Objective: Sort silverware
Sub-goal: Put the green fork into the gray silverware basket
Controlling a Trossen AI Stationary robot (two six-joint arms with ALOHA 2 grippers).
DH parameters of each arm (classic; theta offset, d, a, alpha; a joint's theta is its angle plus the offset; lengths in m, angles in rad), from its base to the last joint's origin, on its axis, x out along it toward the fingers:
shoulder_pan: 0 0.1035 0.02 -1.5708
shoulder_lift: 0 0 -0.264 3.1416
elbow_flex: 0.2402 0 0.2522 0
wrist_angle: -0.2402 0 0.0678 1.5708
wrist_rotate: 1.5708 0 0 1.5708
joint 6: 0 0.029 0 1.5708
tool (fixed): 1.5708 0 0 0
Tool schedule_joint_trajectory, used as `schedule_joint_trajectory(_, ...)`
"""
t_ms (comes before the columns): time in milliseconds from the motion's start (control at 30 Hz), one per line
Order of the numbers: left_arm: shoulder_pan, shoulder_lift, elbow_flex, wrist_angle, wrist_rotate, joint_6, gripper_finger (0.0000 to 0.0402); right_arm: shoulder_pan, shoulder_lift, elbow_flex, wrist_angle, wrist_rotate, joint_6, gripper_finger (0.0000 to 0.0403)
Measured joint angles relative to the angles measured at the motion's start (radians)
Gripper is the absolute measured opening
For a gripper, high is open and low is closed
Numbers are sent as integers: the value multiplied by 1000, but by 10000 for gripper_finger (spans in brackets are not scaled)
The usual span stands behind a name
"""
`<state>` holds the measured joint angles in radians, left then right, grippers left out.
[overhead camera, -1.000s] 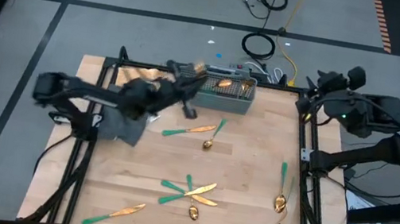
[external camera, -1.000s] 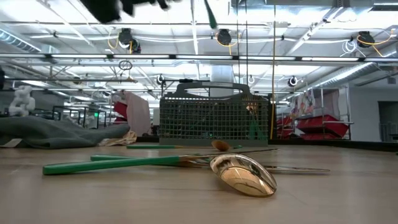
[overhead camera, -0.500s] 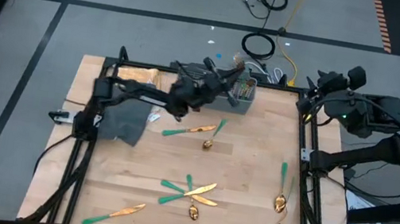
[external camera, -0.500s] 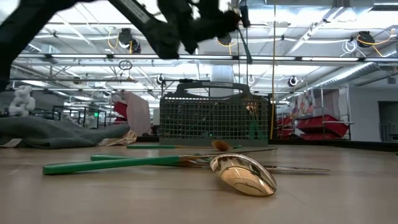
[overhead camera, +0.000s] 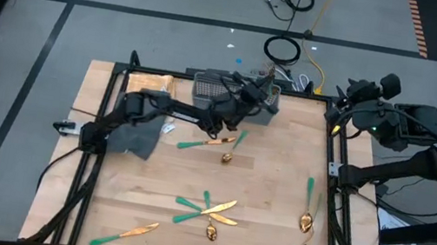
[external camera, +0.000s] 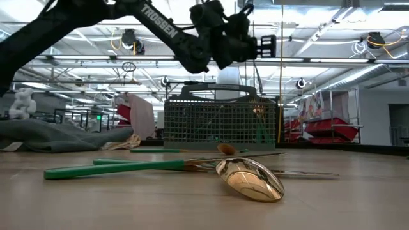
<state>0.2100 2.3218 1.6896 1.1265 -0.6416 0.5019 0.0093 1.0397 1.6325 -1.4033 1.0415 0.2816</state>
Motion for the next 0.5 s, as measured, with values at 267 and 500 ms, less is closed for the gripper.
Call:
schedule_joint_trajectory(267,-13,40,38,-16,-84,35,4,0,0,0,-1,-50,7,144)
schedule_joint_trajectory(500,-9,50,36,-102,-106,-49,4,0,0,0,0,-75,7,144)
